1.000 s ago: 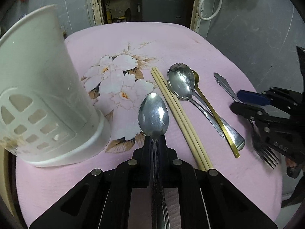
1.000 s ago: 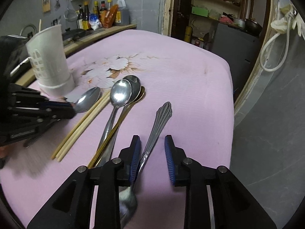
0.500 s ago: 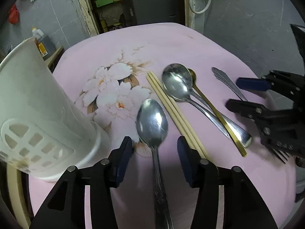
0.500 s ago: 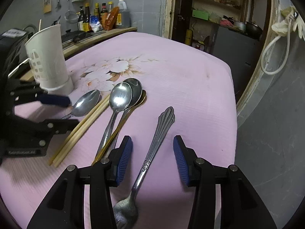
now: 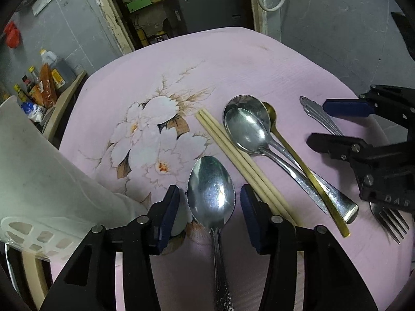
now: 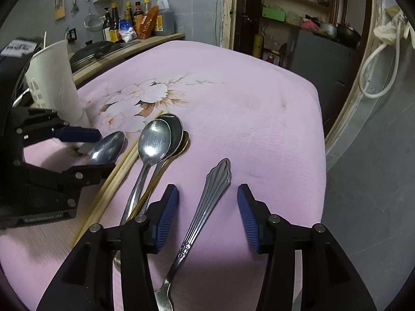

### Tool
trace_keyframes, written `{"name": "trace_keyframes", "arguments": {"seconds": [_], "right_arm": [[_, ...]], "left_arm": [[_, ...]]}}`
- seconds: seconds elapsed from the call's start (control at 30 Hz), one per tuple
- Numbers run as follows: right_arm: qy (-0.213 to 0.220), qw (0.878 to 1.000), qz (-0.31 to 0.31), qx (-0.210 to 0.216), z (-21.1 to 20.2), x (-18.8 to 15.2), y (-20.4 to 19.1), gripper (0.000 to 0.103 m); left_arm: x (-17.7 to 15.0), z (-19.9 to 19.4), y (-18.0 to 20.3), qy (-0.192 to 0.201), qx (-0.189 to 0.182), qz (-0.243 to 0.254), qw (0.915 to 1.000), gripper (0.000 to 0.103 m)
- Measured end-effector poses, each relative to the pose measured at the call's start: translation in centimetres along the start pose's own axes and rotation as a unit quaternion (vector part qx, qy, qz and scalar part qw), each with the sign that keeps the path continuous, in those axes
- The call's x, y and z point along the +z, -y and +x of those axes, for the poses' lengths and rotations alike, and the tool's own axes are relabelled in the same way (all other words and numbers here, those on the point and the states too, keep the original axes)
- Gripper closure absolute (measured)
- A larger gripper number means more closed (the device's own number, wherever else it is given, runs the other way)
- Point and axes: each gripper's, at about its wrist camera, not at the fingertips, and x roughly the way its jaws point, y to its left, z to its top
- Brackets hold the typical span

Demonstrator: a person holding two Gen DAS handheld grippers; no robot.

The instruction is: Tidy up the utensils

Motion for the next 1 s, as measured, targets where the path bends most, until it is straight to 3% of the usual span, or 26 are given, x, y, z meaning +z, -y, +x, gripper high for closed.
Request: {"name": "trace_keyframes", "arguments": {"seconds": [0.03, 0.17, 0.37, 0.63, 0.87, 1.0], "right_arm": [[-0.002, 1.0, 0.002, 0.0, 0.0, 0.1, 0.0, 0.06], [-0.001, 1.0, 0.016, 0.008, -0.1, 0.1, 0.3, 0.065], [0.007, 1.0, -0.002, 0.008, -1.0, -0.4, -0.5, 0.086], [0.027, 1.0, 0.006, 0.012, -2.1, -1.4, -0.7, 0.092], [0.049, 0.999, -0.009, 0.012, -3.4, -3.0, -1.7, 0.093], [0.033, 0.999, -0.015, 0.014, -3.0, -3.0, -1.8, 0.091]], "left_arm": [[0.1, 0.1, 0.0, 0.0, -0.009, 0.001, 1.0, 0.07], [-0.1, 0.0, 0.0, 0.006, -0.01, -0.005, 0.9999, 0.07], [-1.0, -0.9, -1.1, 0.015, -0.046, -0.042, 0.9979, 0.071], [-2.4, -3.4, -1.7, 0.031, -0.082, -0.074, 0.9934, 0.071], [-3.5, -6.5, -1.9, 0.093, -0.079, -0.083, 0.9891, 0.071], [-3.6, -6.8, -1.7, 0.092, -0.075, -0.084, 0.9894, 0.071]]}}
